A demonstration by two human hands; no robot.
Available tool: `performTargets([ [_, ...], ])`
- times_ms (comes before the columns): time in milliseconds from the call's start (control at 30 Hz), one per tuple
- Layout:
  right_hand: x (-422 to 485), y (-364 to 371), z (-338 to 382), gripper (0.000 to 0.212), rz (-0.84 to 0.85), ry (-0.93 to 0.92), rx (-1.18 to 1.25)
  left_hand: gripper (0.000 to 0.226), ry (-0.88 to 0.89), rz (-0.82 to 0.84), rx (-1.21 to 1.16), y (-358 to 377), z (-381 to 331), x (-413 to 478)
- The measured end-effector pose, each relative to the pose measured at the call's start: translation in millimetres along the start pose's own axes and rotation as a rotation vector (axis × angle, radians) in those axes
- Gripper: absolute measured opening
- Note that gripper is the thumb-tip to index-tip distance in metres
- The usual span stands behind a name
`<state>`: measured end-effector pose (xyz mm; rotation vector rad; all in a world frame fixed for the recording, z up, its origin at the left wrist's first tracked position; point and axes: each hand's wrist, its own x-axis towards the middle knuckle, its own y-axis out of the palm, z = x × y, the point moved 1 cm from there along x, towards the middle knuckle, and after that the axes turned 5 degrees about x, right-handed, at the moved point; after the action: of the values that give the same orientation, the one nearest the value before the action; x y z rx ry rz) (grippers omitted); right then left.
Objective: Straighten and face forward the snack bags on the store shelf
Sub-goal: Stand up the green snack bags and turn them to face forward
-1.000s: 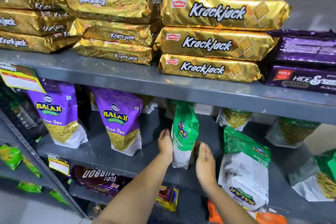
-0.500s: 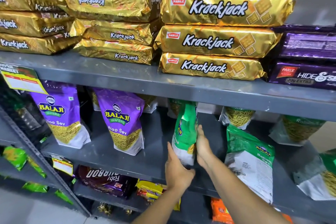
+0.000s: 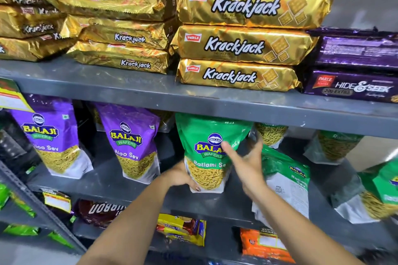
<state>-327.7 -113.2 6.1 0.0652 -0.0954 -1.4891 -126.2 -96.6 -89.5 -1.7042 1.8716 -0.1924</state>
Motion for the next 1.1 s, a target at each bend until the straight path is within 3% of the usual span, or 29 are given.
performTargets([
  [33, 10, 0, 19, 0.099, -0.005, -0.032, 0.021, 0.077, -0.012, -0.002, 0.006, -1, 0, 1],
  [133, 33, 7, 56, 0.035, 0.024, -0.087, 0.114, 0.077, -0.037, 0.019, 0.036, -4, 0, 1],
  [300, 41, 5, 64, 0.042, -0.038, -0.126, 0.196, 0.069, -0.074, 0.06, 0.059, -6, 1, 1],
  [433, 44, 2, 60, 0.045, -0.05, -0.14, 0.224, 0.047, -0.086, 0.112, 0.084, -9, 2, 3],
  [567, 43, 8, 62, 0.033, -0.049, -0.136, 0.122, 0.069, -0.037, 0.086, 0.029, -9, 3, -4],
  [633, 42, 1, 62, 0.029, -0.012, -0.113, 0.053, 0.097, 0.02, -0.096, -0.082, -1, 3, -16],
  [700, 36, -15, 58, 0.037, 0.018, -0.14, 0.031, 0.118, 0.056, -0.433, -0.241, 23, 6, -39],
  [767, 28, -44, 49, 0.058, -0.088, -0.208, -0.014, 0.097, 0.042, -0.788, -0.323, 67, 11, -74],
  [833, 23, -81, 32, 0.055, -0.225, -0.264, -0.15, 0.067, 0.137, -0.958, -0.292, 110, 6, -99],
  [900, 19, -126, 7, 0.04, -0.33, -0.198, -0.361, 0.053, 0.236, -0.869, -0.254, 145, -9, -100],
  [1000, 15, -183, -31, 0.045, -0.387, 0.105, -0.638, 0.039, 0.13, -0.553, -0.353, 161, -52, -73],
  [1067, 12, -202, -50, 0.058, -0.384, 0.285, -0.576, 0.042, -0.024, -0.395, -0.371, 162, -79, -45],
  [1100, 12, -207, -57, 0.061, -0.381, 0.349, -0.402, 0.054, -0.082, -0.334, -0.363, 163, -90, -31],
])
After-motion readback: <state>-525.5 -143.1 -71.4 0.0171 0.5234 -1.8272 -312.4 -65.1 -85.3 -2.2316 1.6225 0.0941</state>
